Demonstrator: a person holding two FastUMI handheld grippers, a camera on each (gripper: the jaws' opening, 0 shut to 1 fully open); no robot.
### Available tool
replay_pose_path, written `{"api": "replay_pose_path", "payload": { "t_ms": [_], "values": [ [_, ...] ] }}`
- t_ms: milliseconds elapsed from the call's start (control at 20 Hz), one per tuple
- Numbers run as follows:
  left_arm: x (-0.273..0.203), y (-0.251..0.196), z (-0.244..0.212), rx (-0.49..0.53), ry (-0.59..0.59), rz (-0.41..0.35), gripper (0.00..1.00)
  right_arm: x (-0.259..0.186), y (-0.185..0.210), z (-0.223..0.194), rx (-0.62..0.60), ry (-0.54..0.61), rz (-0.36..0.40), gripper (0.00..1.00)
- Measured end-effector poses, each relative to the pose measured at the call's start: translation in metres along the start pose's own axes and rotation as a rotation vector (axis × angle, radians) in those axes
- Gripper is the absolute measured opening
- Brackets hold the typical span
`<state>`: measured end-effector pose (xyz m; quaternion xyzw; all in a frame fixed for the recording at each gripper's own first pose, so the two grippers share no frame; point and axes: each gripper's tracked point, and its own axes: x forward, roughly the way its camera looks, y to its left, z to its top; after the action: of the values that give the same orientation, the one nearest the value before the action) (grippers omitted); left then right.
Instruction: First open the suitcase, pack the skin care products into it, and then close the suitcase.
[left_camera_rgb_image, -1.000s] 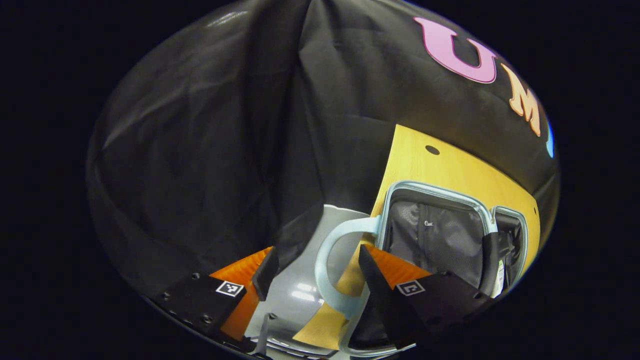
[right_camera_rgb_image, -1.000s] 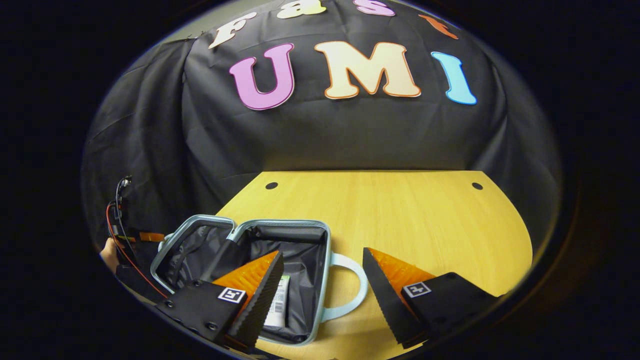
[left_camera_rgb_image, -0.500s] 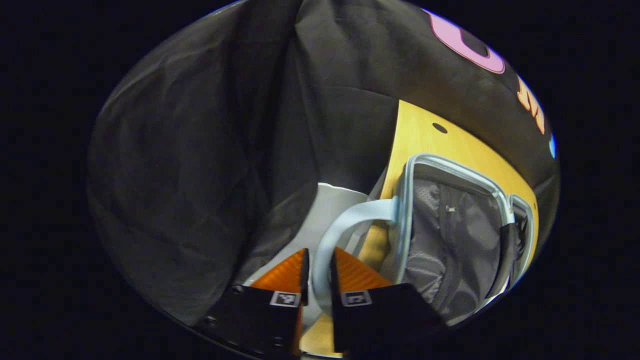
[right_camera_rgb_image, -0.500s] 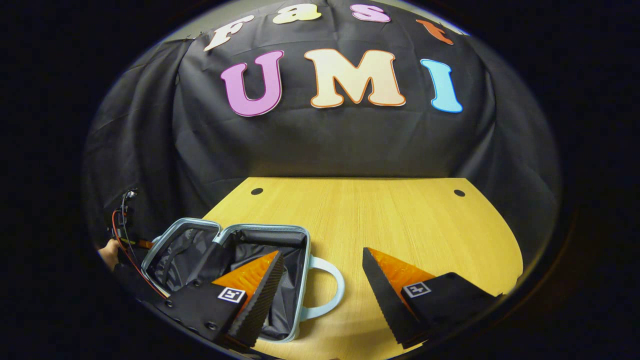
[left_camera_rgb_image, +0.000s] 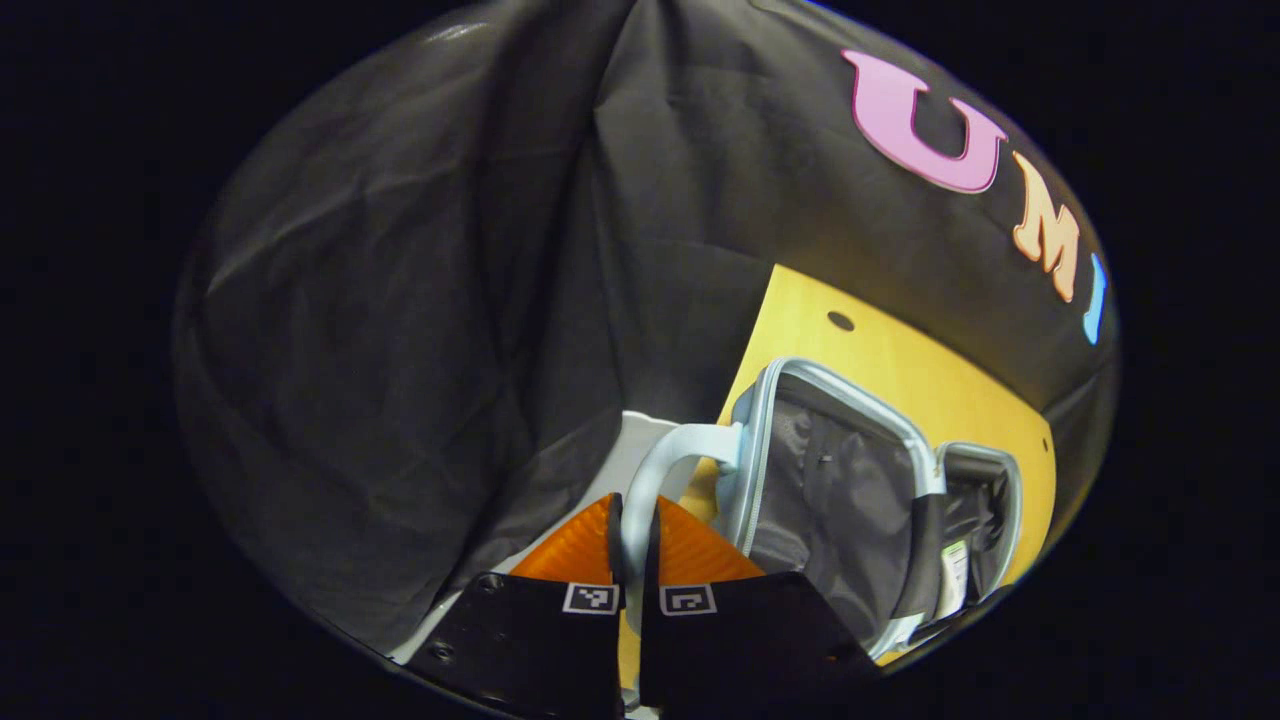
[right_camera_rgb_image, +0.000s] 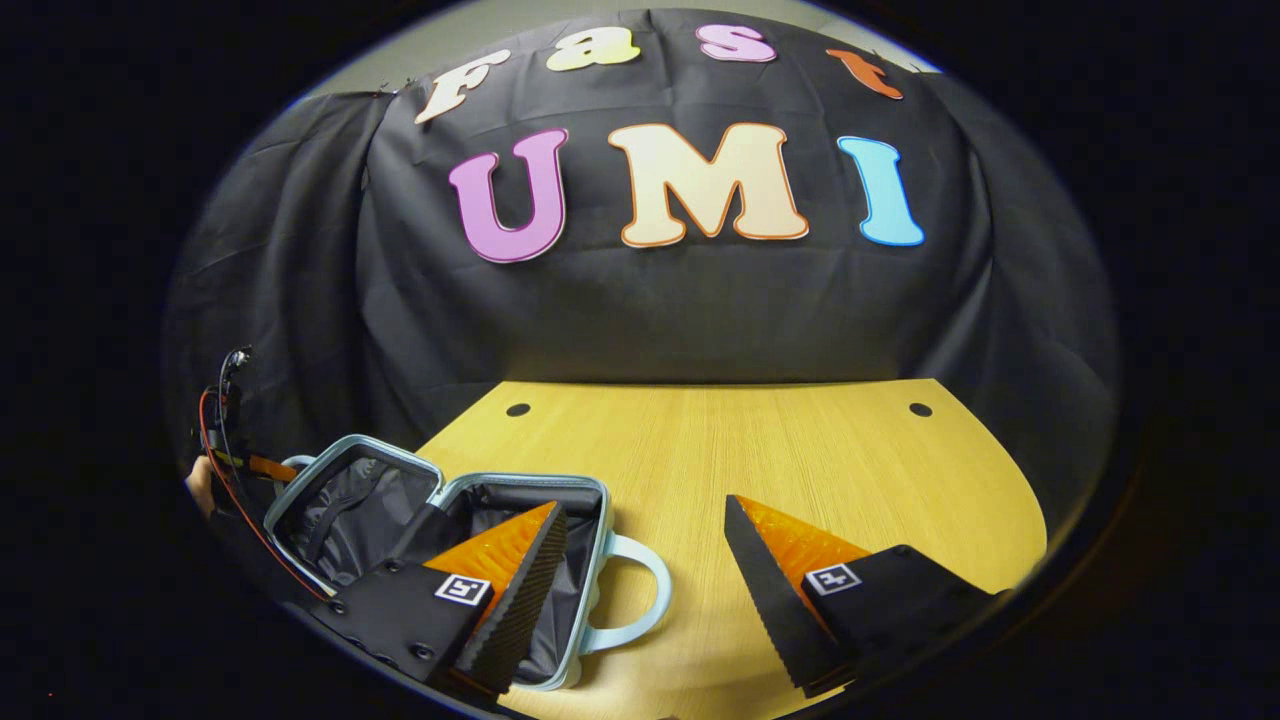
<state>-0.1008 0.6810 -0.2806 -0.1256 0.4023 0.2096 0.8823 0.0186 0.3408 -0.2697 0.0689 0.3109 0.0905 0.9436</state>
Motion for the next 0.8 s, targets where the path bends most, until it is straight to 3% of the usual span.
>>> {"api": "replay_pose_path", "payload": {
  "t_ms": [400, 800],
  "values": [
    [-0.089, -0.079, 0.057, 0.064, -0.204, -0.095, 0.0, -0.025, -0.038, 0.014, 0.003, -0.042, 0.032, 0.98],
    [-0.146, -0.171, 0.074, 0.099, -0.303, -0.222, 0.0, -0.045, -0.06, 0.019, 0.002, -0.055, 0.067, 0.98]
  ]
}}
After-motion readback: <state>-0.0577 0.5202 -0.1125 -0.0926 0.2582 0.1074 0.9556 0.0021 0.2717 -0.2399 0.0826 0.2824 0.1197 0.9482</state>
